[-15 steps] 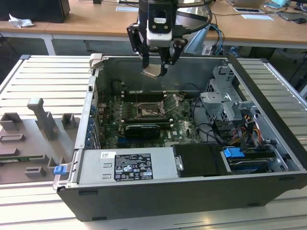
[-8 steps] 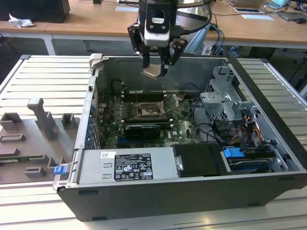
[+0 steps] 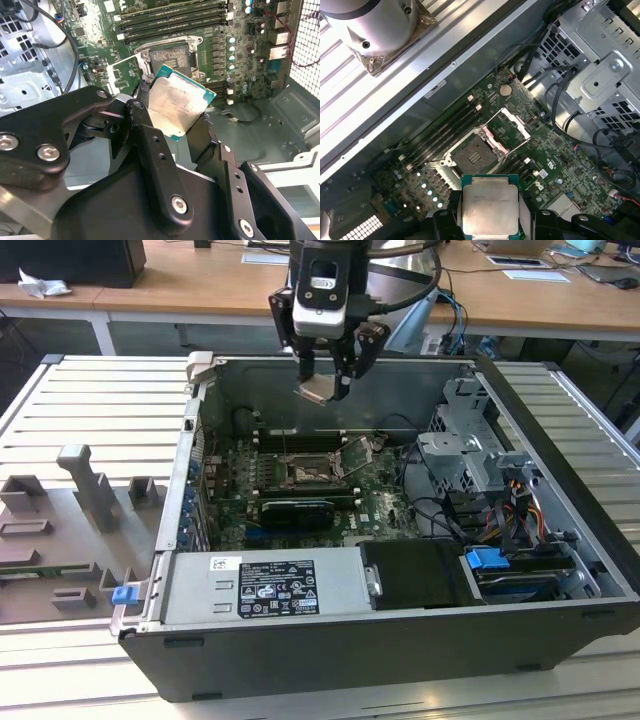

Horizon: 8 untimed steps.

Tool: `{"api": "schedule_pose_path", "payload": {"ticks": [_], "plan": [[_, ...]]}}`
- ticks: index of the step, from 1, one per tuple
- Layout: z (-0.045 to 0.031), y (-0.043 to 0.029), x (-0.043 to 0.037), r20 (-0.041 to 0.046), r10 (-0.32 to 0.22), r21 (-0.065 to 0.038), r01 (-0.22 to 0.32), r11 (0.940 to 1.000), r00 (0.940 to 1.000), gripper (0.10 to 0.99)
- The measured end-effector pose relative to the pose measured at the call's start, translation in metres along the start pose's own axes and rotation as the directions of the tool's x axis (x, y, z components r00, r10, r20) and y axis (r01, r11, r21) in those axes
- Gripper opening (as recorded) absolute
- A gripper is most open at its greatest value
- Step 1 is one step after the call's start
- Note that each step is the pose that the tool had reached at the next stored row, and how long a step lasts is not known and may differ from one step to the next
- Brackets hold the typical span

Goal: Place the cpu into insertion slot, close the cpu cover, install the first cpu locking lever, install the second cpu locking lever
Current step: 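Place the cpu into insertion slot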

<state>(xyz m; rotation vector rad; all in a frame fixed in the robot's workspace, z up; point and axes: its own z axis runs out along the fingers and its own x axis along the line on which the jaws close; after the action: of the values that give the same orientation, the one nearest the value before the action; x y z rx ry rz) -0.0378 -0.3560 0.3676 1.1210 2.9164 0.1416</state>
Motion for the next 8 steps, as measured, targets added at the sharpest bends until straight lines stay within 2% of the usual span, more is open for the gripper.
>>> {"api": "schedule_pose_path", "payload": {"ticks": [8], "plan": [[0.0034, -0.0003, -0.0001, 0.0031, 0.033, -0.001, -0.033, 0.9994, 0.9994, 0.541]]}}
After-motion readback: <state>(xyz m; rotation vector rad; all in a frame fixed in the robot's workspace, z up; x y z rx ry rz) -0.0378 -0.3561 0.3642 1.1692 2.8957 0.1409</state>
